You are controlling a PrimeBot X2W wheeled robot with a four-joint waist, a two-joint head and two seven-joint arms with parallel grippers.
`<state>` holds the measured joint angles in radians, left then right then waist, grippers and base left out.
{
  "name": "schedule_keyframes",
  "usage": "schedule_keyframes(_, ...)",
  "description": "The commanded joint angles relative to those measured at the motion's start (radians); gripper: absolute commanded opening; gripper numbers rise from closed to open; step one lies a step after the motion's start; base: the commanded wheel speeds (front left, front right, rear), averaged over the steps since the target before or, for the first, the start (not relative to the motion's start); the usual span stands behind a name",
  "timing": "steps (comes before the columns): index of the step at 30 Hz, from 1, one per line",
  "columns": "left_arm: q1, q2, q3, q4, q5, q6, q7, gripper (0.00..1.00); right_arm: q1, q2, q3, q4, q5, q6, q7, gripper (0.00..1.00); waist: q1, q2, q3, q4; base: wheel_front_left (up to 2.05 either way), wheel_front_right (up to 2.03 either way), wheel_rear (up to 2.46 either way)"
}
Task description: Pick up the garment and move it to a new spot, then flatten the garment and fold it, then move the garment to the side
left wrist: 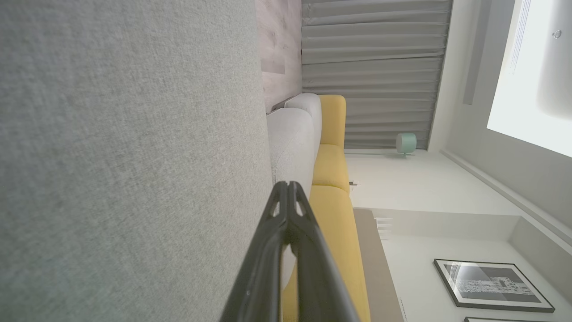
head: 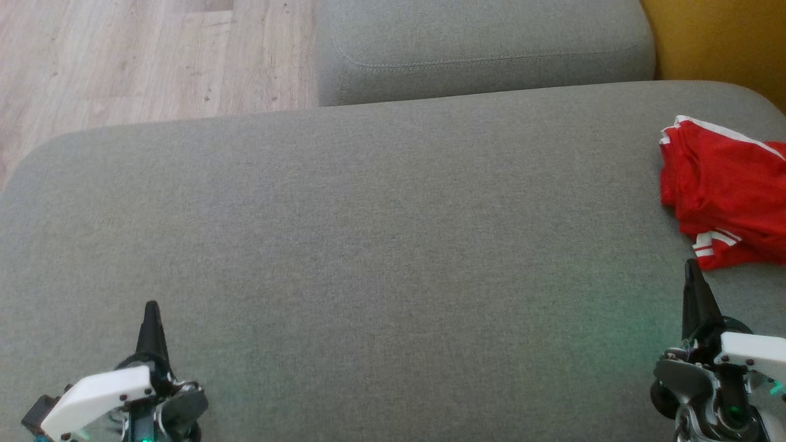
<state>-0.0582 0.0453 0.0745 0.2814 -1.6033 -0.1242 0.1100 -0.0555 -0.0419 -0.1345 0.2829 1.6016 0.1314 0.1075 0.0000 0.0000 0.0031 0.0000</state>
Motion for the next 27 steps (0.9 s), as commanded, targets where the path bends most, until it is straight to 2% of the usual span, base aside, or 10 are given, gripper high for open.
schedule_keyframes(1, -0.050, 0.005, 0.039, -0.036, -0.006, -0.007, 0.003, 0.00, -0.052, -0.008, 0.021, -0.038, 0.007, -0.001, 0.006, 0.00, 0.0000, 0.0000, 0.000, 0.000, 0.00, 0.00, 0.00)
schedule_keyframes(27, -0.050, 0.005, 0.039, -0.036, -0.006, -0.007, 0.003, 0.00, -0.052, -0.008, 0.021, -0.038, 0.007, -0.001, 0.006, 0.00, 0.0000, 0.0000, 0.000, 0.000, 0.00, 0.00, 0.00)
